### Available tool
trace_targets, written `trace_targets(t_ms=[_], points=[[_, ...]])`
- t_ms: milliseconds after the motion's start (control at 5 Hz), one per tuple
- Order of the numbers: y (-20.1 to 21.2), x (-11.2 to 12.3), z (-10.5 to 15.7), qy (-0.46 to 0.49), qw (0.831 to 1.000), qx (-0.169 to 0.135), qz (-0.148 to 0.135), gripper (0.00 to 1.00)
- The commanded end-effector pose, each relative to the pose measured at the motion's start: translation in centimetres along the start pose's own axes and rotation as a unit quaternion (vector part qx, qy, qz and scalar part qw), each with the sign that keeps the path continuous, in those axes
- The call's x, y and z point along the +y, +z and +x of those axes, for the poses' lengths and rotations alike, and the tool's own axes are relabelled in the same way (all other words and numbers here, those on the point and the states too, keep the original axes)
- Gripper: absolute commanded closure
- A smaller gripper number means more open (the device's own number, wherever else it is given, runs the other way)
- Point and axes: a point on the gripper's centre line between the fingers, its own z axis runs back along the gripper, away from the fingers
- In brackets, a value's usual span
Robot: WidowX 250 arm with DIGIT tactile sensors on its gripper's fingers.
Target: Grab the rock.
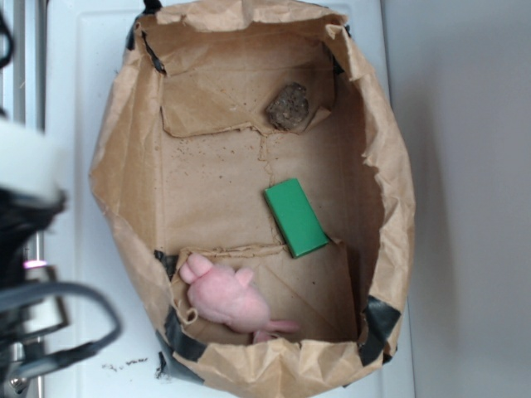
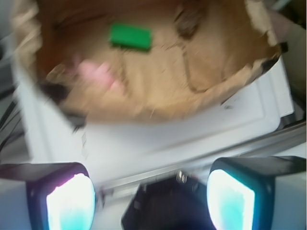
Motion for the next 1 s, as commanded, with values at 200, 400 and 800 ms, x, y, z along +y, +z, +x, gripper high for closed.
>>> trace_targets(t_ms=[200, 400, 800], points=[[-6.4, 2.4, 6.9, 0.030, 0.999, -0.019, -0.022, 0.00], [-6.4, 3.0, 8.2, 0.042, 0.998, -0.015, -0.035, 0.00], [-8.3, 3.6, 10.9, 0.084, 0.995, -0.024, -0.045, 0.00]])
